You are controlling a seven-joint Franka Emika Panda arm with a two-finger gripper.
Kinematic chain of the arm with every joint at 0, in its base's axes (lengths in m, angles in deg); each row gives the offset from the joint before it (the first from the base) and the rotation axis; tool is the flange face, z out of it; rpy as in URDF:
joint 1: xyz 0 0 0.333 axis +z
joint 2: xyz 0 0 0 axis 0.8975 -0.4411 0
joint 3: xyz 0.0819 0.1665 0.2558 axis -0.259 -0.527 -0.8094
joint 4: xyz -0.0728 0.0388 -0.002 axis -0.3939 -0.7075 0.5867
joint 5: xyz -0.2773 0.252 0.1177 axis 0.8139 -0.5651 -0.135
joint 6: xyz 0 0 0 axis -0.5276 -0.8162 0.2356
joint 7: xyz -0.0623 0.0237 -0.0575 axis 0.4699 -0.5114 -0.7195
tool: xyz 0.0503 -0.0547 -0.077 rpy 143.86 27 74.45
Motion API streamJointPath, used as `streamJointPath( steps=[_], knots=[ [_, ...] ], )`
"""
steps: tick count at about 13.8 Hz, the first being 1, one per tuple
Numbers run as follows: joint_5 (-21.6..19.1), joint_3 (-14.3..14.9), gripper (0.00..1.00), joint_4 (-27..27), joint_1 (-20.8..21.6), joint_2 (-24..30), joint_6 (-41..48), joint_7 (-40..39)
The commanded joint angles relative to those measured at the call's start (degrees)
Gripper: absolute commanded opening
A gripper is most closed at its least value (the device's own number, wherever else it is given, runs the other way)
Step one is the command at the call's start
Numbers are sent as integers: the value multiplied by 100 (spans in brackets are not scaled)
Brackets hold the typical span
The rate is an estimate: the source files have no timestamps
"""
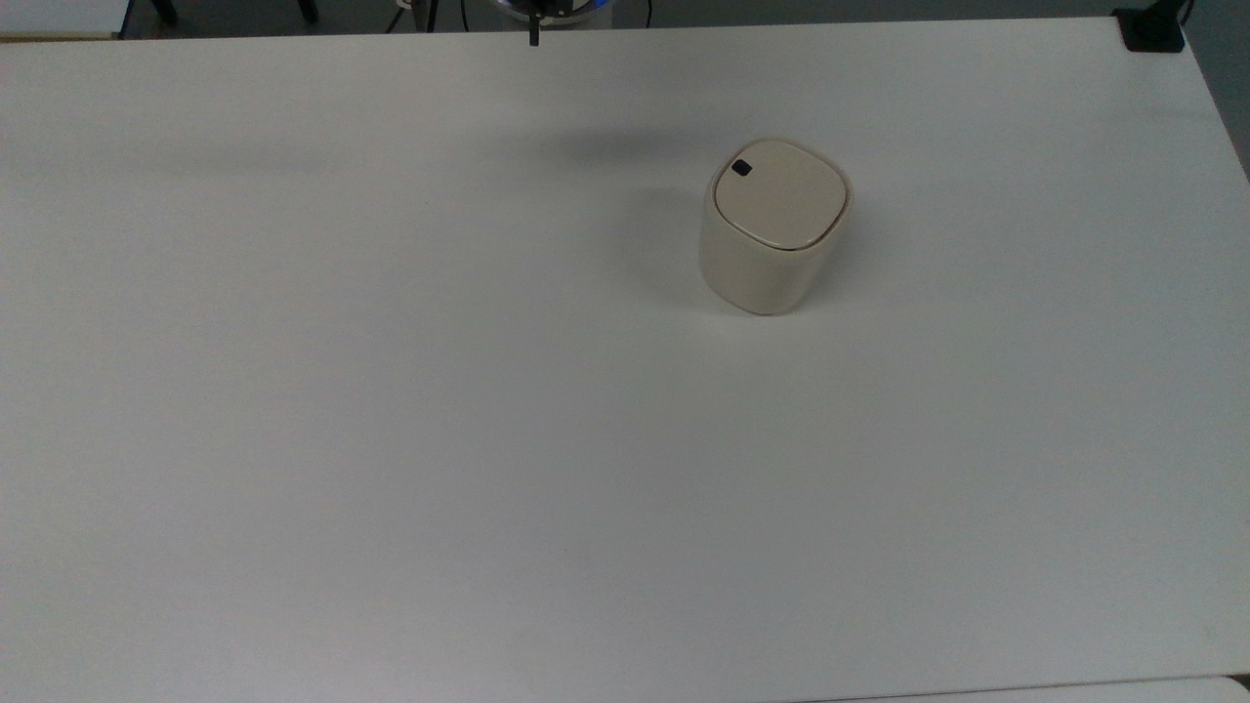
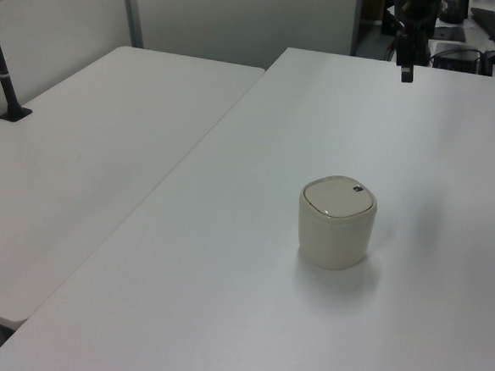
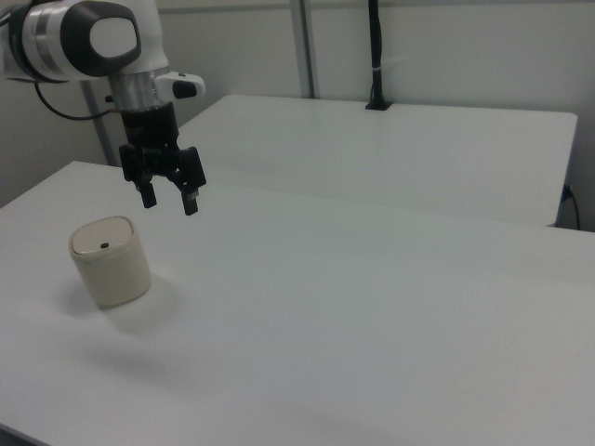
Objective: Open the trash bin
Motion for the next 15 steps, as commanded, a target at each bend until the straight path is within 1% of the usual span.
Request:
streamJointPath(
  steps=[1, 3, 4, 6, 7, 13, 14, 15],
  knots=[
    [-385, 21, 100, -357, -185, -377, -237, -148],
    [-407, 22, 100, -368, -213, -423, -293, -318],
    [-503, 22, 100, -395, -257, -423, -301, -319],
    [-827, 22, 100, -404, -336, -423, -310, -345],
    [-881, 22, 100, -404, -354, -432, -310, -345],
    [-864, 22, 100, -474, -363, -511, -310, -362],
    [-812, 22, 100, -474, -354, -511, -310, -537],
    [-802, 22, 98, -474, -336, -520, -302, -617]
  ],
)
